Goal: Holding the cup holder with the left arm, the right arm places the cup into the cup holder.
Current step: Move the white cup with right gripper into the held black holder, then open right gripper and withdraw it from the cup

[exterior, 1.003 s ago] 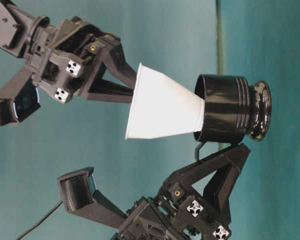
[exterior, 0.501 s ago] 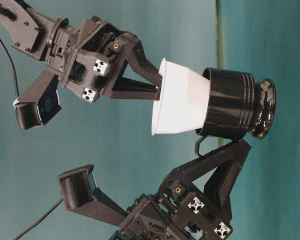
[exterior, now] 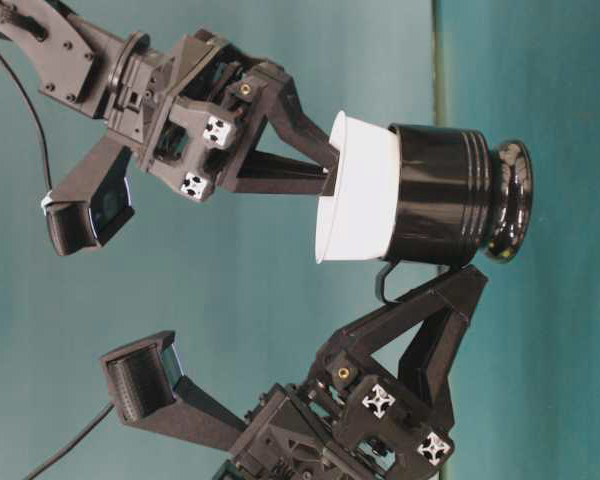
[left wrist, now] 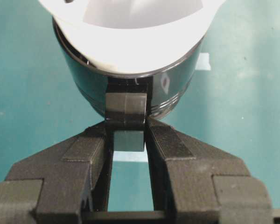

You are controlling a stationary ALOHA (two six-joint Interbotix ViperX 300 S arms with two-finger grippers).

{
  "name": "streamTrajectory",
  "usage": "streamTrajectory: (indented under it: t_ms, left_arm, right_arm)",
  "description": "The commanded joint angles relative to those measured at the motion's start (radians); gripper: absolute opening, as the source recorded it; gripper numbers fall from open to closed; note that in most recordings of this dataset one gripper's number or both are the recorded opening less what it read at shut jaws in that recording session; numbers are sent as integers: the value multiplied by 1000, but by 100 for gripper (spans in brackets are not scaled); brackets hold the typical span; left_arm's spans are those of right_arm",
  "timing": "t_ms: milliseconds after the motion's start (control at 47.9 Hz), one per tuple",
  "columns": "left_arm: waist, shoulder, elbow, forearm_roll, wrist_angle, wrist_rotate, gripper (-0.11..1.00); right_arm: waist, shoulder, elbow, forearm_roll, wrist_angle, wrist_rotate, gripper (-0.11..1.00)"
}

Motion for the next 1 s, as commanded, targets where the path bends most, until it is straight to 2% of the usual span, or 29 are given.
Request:
streamTrajectory:
  t_ms: [0, 188, 376, 522, 690, 773, 836, 982]
  left_arm:
    - [-2, -14, -18, 2, -14, -2, 26]
    - [-5, -14, -20, 2, -14, -2, 26]
    - [-5, -12, -20, 2, -14, -2, 26]
    - [-5, -14, -20, 2, -14, -2, 26]
    - [-11, -14, -18, 0, -14, -2, 26]
    - [-14, -14, -17, 0, -14, -2, 26]
    - [-15, -12, -15, 2, -14, -2, 26]
    - [-17, -14, -8, 0, -40, -5, 26]
  right_arm:
    - [-3, -25, -11, 3, -8, 12, 3]
    - [-5, -25, -11, 3, 2, 6, 4]
    - [-5, -25, -8, 3, 32, 8, 12]
    - [-5, -25, -8, 3, 60, 9, 30]
    - [-5, -31, -11, 3, 87, 14, 69]
    - [-5, -43, -12, 3, 86, 14, 83]
    - [-5, -57, -14, 2, 84, 14, 87]
    - [-9, -106, -15, -3, 81, 14, 86]
